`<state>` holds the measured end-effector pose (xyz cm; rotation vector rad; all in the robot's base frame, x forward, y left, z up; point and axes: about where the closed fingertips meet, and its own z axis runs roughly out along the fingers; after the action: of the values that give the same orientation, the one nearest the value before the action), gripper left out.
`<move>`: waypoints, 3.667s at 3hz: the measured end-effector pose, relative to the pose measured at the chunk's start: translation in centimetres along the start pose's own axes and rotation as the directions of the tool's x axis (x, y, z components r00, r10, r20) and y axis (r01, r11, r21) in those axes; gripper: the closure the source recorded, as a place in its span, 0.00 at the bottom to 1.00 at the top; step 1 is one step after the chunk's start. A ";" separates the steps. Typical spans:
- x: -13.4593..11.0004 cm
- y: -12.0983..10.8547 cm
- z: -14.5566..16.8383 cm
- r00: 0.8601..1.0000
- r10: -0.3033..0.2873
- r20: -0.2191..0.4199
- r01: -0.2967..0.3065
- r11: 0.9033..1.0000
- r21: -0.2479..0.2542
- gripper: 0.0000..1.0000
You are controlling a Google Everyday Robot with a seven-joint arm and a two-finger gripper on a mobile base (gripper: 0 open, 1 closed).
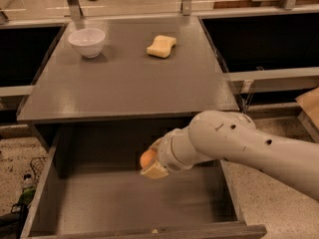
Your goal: Pick orange from top drawer and place on counter
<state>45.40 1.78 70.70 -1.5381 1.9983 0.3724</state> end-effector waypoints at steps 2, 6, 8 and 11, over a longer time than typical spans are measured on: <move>-2.2 -4.5 -4.8 0.999 -0.017 -0.030 0.020 0.995 0.096 1.00; -2.2 -9.5 -15.5 0.997 0.042 -0.072 -0.020 0.958 0.285 1.00; -2.8 -10.7 -14.8 0.997 0.050 -0.057 -0.030 0.952 0.306 1.00; -3.7 -14.7 -10.5 0.994 0.080 -0.079 -0.054 0.954 0.294 1.00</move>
Offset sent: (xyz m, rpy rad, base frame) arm 0.0551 -0.0383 0.0910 -0.0841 -0.1202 -0.0794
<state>57.00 -5.45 83.08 -1.3247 2.0713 0.0301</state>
